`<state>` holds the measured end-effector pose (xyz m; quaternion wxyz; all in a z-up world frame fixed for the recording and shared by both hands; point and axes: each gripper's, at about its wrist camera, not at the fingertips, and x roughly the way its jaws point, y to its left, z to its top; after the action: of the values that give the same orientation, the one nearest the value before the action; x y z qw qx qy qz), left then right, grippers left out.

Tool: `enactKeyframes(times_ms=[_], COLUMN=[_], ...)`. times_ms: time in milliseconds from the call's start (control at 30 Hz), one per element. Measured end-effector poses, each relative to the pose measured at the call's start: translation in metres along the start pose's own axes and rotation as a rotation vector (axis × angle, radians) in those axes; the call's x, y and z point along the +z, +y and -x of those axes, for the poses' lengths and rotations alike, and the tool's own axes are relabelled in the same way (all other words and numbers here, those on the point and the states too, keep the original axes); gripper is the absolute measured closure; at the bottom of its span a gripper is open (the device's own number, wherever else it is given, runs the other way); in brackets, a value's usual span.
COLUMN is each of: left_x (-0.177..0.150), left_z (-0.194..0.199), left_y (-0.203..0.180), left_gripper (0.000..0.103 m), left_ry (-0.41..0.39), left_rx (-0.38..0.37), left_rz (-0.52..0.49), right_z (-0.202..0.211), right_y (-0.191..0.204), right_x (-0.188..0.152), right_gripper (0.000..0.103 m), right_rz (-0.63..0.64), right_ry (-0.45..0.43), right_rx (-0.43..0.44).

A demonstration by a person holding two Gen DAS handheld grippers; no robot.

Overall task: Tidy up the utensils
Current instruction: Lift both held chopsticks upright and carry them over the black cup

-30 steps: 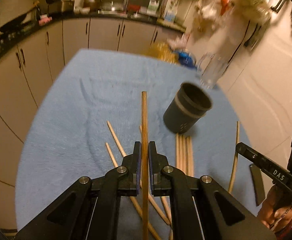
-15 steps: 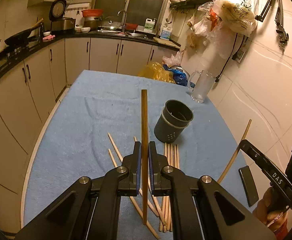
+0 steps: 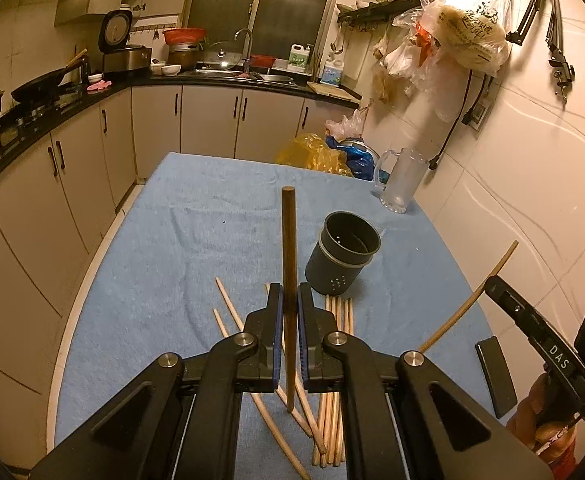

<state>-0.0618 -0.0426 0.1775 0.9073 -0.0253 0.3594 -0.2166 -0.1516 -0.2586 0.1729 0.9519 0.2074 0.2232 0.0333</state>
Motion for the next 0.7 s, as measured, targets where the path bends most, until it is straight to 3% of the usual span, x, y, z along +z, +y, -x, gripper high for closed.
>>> enactKeyframes(times_ms=[700], left_x=[0.043], left_z=[0.007], left_y=[-0.025], left_gripper=[0.097], left_ry=[-0.040], left_rx=[-0.024], left_rz=[-0.069], right_z=[0.005], right_y=[0.010], right_x=[0.039], right_gripper=[0.097], right_rz=[0.026], right_ry=[-0.067], right_rx=[0.009])
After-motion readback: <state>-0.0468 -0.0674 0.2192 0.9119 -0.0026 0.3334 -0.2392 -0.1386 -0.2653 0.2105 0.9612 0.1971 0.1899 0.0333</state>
